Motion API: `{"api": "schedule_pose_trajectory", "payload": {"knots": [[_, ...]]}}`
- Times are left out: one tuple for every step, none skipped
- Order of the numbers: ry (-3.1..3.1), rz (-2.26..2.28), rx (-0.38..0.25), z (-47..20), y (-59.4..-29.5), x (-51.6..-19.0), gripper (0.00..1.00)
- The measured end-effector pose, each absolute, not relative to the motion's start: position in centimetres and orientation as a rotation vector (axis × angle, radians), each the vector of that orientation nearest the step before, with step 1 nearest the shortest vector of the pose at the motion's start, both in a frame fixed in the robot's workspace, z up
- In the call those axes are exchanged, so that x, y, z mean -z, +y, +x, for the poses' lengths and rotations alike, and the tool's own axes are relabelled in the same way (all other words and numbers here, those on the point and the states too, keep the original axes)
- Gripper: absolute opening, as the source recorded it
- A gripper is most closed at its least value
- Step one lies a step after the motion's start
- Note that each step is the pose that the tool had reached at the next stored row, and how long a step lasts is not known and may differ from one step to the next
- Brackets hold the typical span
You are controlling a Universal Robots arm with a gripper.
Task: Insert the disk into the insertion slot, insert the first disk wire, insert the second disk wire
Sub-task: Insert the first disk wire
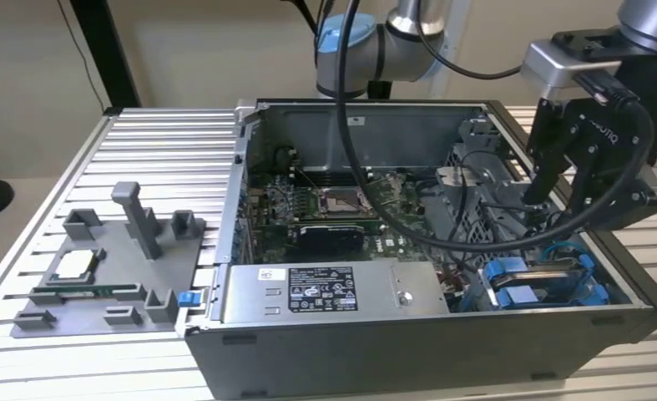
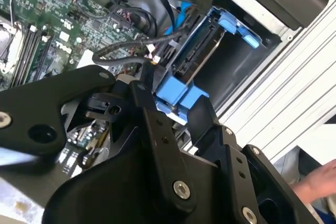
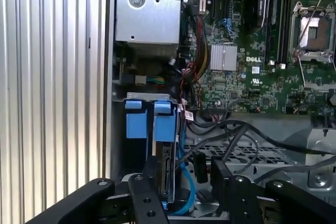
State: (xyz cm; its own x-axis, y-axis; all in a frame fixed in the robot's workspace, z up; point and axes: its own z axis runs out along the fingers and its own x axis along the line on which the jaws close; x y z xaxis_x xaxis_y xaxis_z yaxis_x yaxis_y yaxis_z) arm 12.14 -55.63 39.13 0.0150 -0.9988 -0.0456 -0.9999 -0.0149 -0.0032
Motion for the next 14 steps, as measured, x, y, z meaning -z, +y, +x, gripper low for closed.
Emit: {"api": "schedule_pose_trajectory", "payload": {"knots": [[2.179, -2.212, -0.045, 11.99, -55.38, -39.04, 1.00], [2.179, -2.212, -0.043, 11.90, -55.23, -38.99, 1.00], [2.178, -2.211, -0.042, 11.85, -55.17, -38.96, 1.00], [2.177, -2.211, -0.041, 11.83, -55.15, -38.91, 1.00], [2.176, -2.209, -0.038, 11.82, -55.14, -38.88, 1.00], [2.173, -2.207, -0.033, 11.81, -55.14, -38.86, 1.00], [2.170, -2.206, -0.029, 11.81, -55.14, -38.86, 1.00], [2.168, -2.205, -0.025, 11.81, -55.14, -38.86, 1.00], [2.166, -2.204, -0.022, 11.80, -55.13, -38.85, 1.00], [2.164, -2.202, -0.017, 11.77, -55.12, -38.85, 1.00], [2.162, -2.200, -0.014, 11.69, -55.12, -38.85, 1.00], [2.159, -2.198, -0.011, 11.54, -55.13, -38.84, 1.00], [2.157, -2.195, -0.008, 11.41, -55.13, -38.83, 1.00], [2.154, -2.193, -0.005, 11.29, -55.13, -38.82, 1.00]]}}
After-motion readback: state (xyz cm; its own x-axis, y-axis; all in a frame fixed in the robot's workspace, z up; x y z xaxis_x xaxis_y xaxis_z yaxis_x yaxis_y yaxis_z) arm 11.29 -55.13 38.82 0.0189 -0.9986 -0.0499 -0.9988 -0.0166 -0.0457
